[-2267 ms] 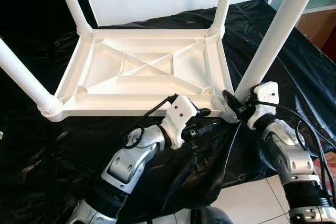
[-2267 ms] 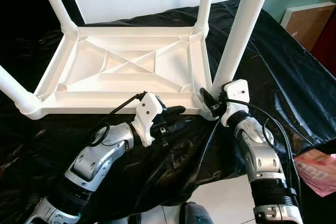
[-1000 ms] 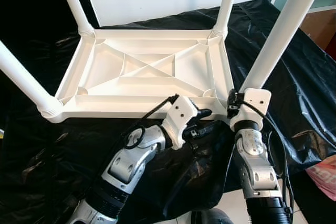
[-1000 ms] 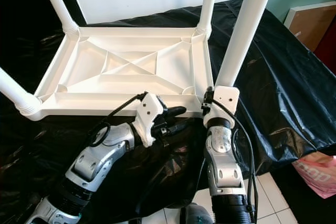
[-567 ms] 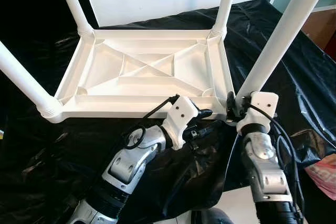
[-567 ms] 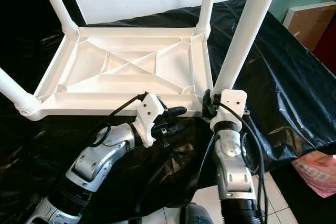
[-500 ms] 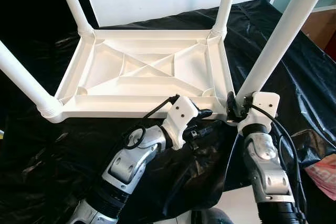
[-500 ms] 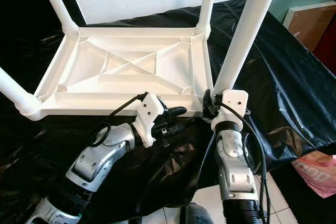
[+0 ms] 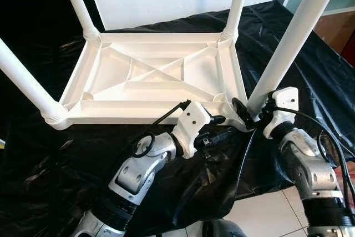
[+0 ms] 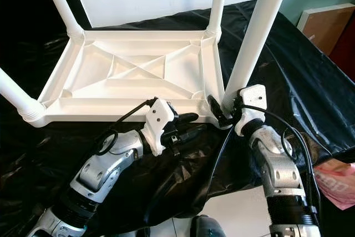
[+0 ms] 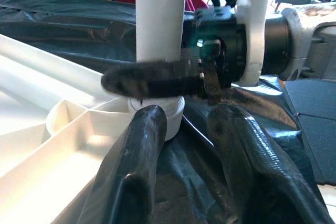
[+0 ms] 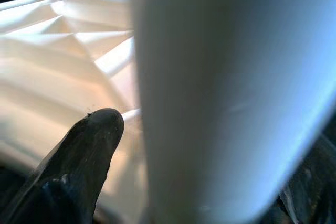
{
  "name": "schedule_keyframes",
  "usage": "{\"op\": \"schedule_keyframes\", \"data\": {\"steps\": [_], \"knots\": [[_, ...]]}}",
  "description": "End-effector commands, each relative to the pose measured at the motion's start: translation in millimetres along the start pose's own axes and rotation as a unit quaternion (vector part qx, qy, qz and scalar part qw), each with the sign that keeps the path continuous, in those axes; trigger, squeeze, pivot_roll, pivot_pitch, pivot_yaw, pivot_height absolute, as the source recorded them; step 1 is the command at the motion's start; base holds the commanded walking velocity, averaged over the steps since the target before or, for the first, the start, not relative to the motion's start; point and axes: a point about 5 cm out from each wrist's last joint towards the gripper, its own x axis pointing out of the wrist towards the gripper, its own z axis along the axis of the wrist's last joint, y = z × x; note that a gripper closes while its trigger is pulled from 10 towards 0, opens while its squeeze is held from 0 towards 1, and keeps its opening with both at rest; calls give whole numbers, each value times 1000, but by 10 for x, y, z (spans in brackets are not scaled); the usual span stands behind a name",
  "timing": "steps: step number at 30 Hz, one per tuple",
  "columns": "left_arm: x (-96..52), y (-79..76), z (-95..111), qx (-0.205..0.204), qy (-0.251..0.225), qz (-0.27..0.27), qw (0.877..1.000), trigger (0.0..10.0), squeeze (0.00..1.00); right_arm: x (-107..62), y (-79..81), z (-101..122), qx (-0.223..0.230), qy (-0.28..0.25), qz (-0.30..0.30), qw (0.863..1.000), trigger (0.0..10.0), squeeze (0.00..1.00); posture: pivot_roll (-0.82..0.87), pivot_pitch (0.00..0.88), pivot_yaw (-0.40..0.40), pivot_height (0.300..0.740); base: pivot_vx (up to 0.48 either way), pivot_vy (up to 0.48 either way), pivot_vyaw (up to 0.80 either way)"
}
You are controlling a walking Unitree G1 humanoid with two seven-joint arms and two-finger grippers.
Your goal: Building children table
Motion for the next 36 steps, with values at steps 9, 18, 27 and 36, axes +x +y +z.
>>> {"op": "schedule_keyframes", "data": {"steps": [9, 18, 27, 36], "knots": [[-6, -6, 1, 6, 2, -21, 1000, 10000, 0, 71, -84, -85, -21, 17, 67, 997, 0, 0, -41, 94, -1, 740, 0, 0, 0], [-13, 0, 3, 4, 2, -16, 1000, 10000, 0, 31, -128, -141, -22, 23, 59, 998, 0, 0, -42, 112, 2, 740, 0, 0, 0], [-10, 4, 3, 3, 1, -13, 1000, 10000, 0, 12, -86, -185, 11, 9, -12, 1000, 10000, 0, -51, 119, -2, 740, 0, 0, 0], [15, 0, -3, 3, -2, -10, 1000, 10000, 0, -19, 1, -272, 40, 41, -151, 987, 10000, 0, -68, 130, 2, 740, 0, 0, 0]]}}
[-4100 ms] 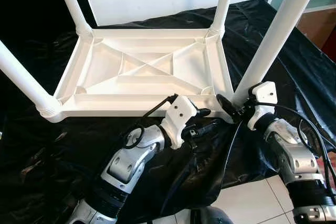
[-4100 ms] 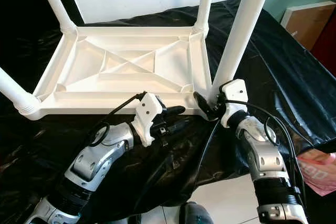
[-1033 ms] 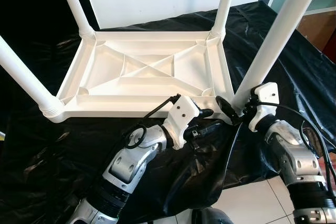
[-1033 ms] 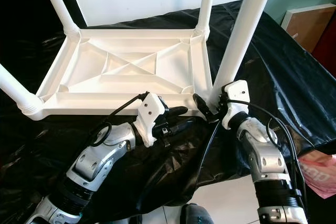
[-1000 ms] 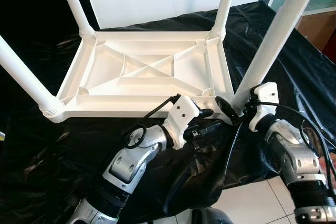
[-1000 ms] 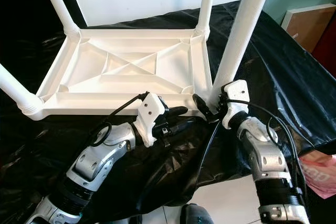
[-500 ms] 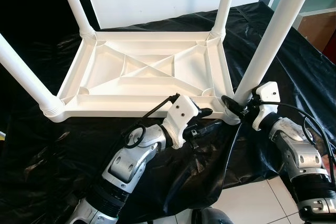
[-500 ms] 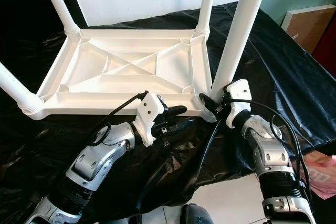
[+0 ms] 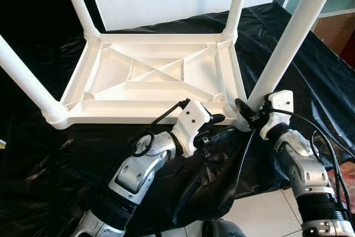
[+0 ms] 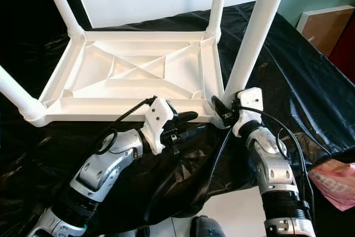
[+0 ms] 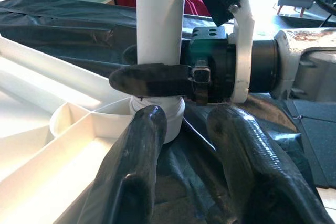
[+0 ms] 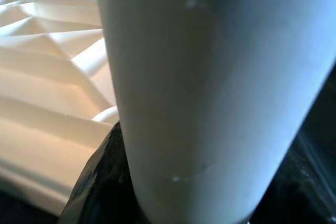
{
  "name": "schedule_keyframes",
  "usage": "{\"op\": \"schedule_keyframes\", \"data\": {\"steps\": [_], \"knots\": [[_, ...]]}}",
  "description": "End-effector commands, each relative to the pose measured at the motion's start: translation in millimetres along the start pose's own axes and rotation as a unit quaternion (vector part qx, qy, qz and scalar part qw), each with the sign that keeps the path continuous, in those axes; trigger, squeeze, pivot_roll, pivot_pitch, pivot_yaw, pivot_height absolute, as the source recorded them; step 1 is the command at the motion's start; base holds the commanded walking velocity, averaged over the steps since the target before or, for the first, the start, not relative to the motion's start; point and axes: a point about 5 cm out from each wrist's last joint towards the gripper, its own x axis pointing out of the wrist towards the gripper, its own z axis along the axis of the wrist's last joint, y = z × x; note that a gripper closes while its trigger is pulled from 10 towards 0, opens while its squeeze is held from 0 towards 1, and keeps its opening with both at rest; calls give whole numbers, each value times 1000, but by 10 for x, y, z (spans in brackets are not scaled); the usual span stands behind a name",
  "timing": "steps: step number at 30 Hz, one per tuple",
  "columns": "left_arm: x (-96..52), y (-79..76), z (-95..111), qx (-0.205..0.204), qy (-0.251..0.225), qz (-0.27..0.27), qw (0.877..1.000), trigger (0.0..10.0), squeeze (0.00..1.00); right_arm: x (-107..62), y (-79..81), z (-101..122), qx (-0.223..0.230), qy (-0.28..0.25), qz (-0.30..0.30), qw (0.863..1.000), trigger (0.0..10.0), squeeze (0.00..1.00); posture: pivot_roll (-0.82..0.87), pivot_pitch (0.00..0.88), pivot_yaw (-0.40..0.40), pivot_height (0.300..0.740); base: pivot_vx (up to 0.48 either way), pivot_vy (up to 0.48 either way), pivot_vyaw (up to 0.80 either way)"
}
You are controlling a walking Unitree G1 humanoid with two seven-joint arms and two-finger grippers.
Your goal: Building children table
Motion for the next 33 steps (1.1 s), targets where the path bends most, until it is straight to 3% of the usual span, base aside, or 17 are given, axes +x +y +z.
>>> {"op": "schedule_keyframes", "data": {"steps": [1, 13, 18, 33], "knots": [[16, -18, -4, 4, -1, -15, 1000, 10000, 0, -67, -55, -148, 10, 45, -51, 998, 10000, 0, -68, 130, 2, 740, 0, 0, 0], [48, -33, -15, 1, -1, -19, 1000, 10000, 0, -131, 166, -174, 37, 59, -183, 981, 10000, 0, -84, 130, 7, 740, 0, 0, 0], [53, -32, -18, 1, -1, -18, 1000, 10000, 0, -188, 266, -200, 43, 75, -272, 958, 10000, 0, -82, 128, 0, 740, 0, 0, 0], [55, -3, -17, 13, -4, -13, 1000, 10000, 0, -195, 281, -114, 22, 58, -294, 954, 10000, 0, -93, 113, 7, 740, 0, 0, 0]]}}
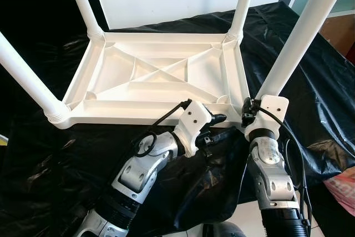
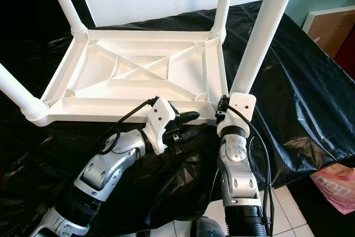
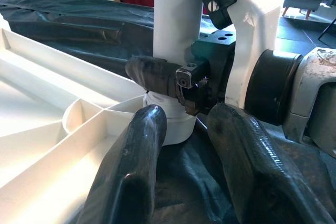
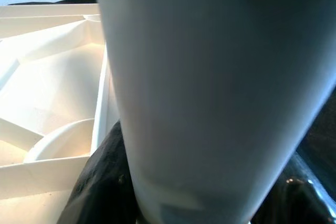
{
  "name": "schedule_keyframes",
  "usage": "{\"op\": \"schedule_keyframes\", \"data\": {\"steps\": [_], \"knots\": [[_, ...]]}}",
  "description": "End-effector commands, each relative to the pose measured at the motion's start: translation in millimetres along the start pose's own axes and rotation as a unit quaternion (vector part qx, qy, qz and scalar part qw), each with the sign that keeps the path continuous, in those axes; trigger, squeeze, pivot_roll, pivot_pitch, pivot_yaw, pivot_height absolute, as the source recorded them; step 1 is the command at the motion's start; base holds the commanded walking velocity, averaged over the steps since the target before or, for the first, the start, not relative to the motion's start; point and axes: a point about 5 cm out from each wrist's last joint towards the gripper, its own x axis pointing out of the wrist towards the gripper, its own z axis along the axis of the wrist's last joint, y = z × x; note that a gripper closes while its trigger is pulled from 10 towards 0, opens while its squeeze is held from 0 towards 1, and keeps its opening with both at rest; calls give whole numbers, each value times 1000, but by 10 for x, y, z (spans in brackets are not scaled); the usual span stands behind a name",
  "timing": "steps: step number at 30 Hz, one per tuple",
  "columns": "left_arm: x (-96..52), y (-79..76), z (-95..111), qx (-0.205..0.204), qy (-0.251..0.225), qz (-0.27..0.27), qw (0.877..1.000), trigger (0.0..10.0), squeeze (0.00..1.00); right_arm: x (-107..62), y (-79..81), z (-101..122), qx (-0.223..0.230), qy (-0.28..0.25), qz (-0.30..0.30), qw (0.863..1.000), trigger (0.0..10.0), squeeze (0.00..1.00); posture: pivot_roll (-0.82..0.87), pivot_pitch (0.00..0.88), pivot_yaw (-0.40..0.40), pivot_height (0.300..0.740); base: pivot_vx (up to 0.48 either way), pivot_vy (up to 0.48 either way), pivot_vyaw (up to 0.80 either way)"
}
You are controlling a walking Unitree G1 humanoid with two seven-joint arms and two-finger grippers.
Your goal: Building children table
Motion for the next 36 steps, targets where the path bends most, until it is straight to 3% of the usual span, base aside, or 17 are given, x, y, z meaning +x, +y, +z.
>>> {"op": "schedule_keyframes", "data": {"steps": [1, 2, 3, 11, 16, 17, 18, 19, 20, 26, 30, 36], "knots": [[12, -7, -1, 10, 2, -14, 1000, 10000, 0, -52, -118, -173, -16, 39, -41, 998, 10000, 0, -93, 113, 7, 740, 0, 0, 0], [13, -6, 2, 12, 2, -13, 1000, 10000, 0, -50, -130, -152, -18, 33, -42, 998, 10000, 800, -89, 110, 7, 740, 0, 0, 0], [12, -11, 1, 15, 2, -12, 1000, 10000, 0, -44, -143, -134, -17, 27, -36, 999, 10000, 1000, -86, 110, 6, 740, 0, 0, 0], [-20, -29, -10, 36, 2, 1, 999, 10000, 0, -10, -244, -93, -13, 8, 21, 1000, 10000, 1000, -63, 103, -14, 740, 0, 0, 0], [-54, -18, -21, 48, -2, 24, 999, 10000, 0, 23, -372, -88, -29, -3, 131, 991, 10000, 1000, -27, 111, -49, 740, 0, 0, 0], [-54, -18, -21, 48, -2, 24, 999, 10000, 0, 23, -372, -88, -29, -3, 131, 991, 10000, 1000, -27, 111, -49, 740, 0, 0, 0], [-60, -21, -23, 48, -2, 27, 999, 10000, 0, 32, -401, -93, -31, -2, 145, 989, 10000, 0, -27, 111, -49, 740, 0, 0, 0], [-60, -21, -23, 48, -2, 27, 999, 10000, 0, 32, -401, -93, -31, -2, 145, 989, 10000, 0, -27, 111, -49, 740, 0, 0, 0], [-84, -30, -34, 45, 0, 31, 999, 10000, 0, 75, -453, -104, -34, 4, 199, 979, 10000, 0, -16, 120, -58, 740, 0, 0, 0], [-111, -32, -51, 33, 2, 31, 999, 10000, 0, 134, -467, -97, -33, 11, 266, 963, 10000, 0, -10, 124, -62, 740, 0, 0, 0], [-118, -27, -42, 6, 0, 17, 1000, 10000, 0, 238, -395, -97, -43, 12, 350, 936, 10000, 0, 2, 117, -63, 740, 0, 0, 0], [-143, -27, -53, 4, 9, 2, 1000, 10000, 0, 369, -306, -100, -56, 11, 393, 918, 10000, 0, 17, 108, -55, 740, 0, 0, 0]]}}
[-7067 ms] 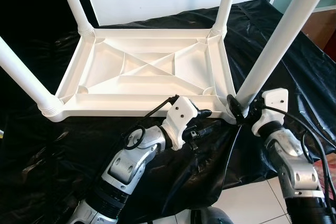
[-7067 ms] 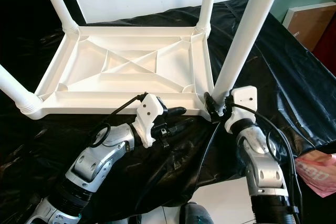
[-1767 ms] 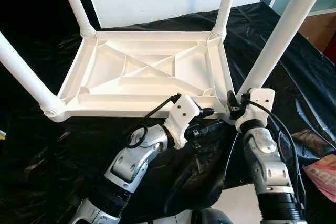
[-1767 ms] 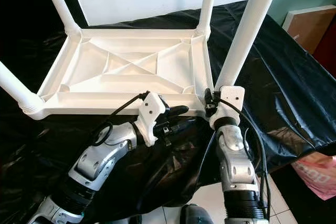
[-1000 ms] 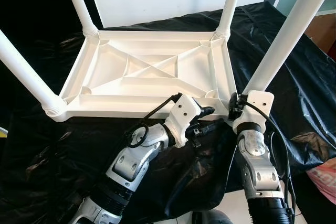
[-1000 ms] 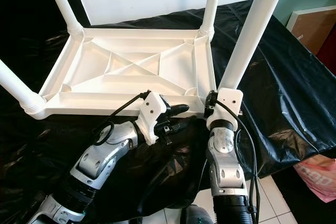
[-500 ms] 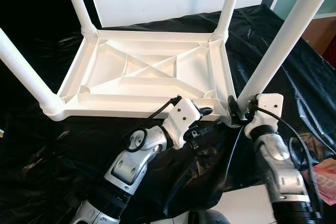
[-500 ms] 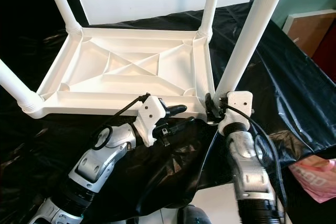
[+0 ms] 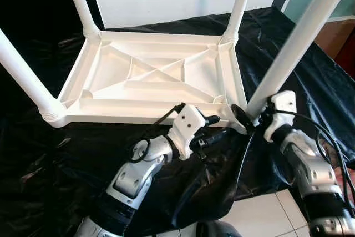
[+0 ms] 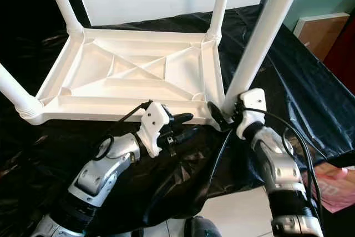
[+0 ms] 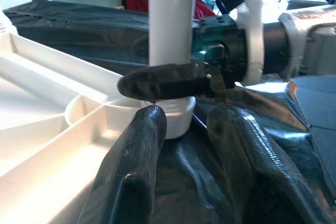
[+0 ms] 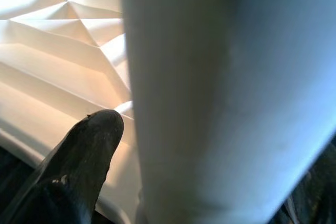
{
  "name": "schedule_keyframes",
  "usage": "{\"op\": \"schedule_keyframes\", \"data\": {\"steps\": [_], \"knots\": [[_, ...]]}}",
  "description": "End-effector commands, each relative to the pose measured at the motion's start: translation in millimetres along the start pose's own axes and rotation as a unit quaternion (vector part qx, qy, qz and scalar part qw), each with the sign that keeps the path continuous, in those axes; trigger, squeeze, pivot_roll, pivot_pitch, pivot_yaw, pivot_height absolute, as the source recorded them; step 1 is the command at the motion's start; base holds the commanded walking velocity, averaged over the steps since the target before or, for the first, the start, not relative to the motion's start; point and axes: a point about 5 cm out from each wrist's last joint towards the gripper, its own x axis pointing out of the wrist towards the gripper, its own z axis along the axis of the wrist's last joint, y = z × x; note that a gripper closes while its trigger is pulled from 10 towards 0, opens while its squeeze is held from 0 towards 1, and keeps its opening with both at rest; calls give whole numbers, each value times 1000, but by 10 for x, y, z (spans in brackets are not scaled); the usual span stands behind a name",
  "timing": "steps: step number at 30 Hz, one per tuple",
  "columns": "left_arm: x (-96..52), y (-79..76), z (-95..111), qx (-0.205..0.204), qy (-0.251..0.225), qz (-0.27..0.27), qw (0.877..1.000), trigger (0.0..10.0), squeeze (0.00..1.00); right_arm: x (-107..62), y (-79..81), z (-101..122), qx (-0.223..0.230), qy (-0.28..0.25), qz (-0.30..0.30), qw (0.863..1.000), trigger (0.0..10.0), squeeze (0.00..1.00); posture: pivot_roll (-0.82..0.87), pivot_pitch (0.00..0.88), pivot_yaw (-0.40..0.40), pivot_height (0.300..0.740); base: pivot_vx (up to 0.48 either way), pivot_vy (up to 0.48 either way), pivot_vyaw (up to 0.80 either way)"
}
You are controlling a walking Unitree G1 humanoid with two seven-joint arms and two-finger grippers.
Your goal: Building children table
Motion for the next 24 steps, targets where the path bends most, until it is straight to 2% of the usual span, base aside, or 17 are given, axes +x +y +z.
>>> {"op": "schedule_keyframes", "data": {"steps": [1, 4, 5, 6, 7, 16, 17, 19, 20, 24], "knots": [[-13, -41, -1, -2, 3, -20, 1000, 10000, 0, 25, 23, -48, -2, 12, 22, 1000, 10000, 0, 18, 107, -52, 740, 0, 0, 0], [-17, -44, -8, -5, 5, -22, 1000, 10000, 0, 53, 24, -55, -6, 15, 32, 999, 10000, 0, 20, 103, -47, 740, 0, 0, 0], [-20, -53, -15, -8, 7, -28, 1000, 10000, 0, 84, 31, -73, -13, 20, 46, 999, 1922, 0, 22, 100, -44, 740, 0, 0, 0], [-20, -53, -15, -8, 7, -28, 1000, 10000, 0, 84, 31, -73, -13, 20, 46, 999, 1922, 0, 22, 100, -44, 740, 0, 0, 0], [-21, -53, -14, -10, 8, -31, 999, 10000, 0, 91, 28, -80, -16, 20, 51, 998, 0, 0, 21, 99, -41, 740, 0, 0, 0], [-3, -43, -13, -9, 8, -40, 999, 10000, 0, 14, -18, -136, -22, 22, 44, 999, 0, 0, -5, 95, -29, 740, 0, 0, 0], [6, -51, -6, -10, 4, -44, 999, 10000, 0, -5, -26, -154, -18, 25, 36, 999, 4275, 0, -10, 95, -26, 740, 0, 0, 0], [11, -56, 0, -11, 1, -47, 999, 10000, 0, -15, -32, -166, -14, 27, 30, 999, 4275, 0, -10, 95, -26, 740, 0, 0, 0], [14, -60, 2, -12, -1, -49, 999, 10000, 0, -25, -29, -178, -9, 27, 23, 999, 10000, 0, -15, 95, -23, 740, 0, 0, 0], [18, -63, -6, -14, 1, -52, 999, 10000, 0, -38, 27, -201, 3, 24, 2, 1000, 10000, 0, -21, 98, -19, 740, 0, 0, 0]]}}
